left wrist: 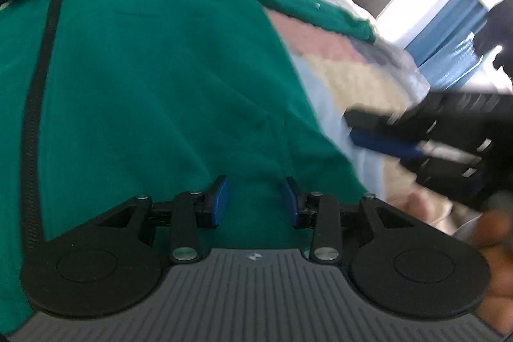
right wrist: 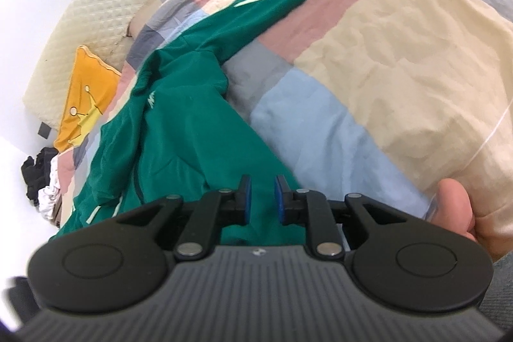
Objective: Fold large clothes
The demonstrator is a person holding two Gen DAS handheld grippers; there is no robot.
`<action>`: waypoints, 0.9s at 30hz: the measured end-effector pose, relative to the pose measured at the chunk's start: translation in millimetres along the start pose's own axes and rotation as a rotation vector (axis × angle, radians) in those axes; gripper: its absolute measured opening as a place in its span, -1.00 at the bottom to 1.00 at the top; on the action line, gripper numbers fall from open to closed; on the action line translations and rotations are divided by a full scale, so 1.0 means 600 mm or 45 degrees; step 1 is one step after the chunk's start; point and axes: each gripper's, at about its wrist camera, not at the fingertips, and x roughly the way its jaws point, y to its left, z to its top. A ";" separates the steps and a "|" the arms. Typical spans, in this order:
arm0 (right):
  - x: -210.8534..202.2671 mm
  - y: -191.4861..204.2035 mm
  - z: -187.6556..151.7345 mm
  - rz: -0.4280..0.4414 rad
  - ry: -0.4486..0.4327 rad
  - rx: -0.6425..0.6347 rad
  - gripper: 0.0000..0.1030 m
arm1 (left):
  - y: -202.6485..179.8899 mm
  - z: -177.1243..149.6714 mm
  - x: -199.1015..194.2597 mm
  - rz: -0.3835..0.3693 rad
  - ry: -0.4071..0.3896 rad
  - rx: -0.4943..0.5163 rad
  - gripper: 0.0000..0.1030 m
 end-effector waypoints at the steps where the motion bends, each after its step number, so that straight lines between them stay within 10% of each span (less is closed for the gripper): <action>1: 0.000 0.001 0.000 0.004 -0.002 -0.009 -0.61 | -0.007 -0.002 0.000 0.018 -0.009 0.041 -0.18; 21: 0.024 0.055 -0.007 0.173 0.078 -0.246 -0.61 | 0.016 0.010 -0.106 0.143 -0.186 -0.027 -0.16; 27: 0.077 0.038 -0.012 -0.009 0.254 -0.182 -0.63 | 0.035 0.014 -0.123 0.225 -0.214 -0.053 -0.16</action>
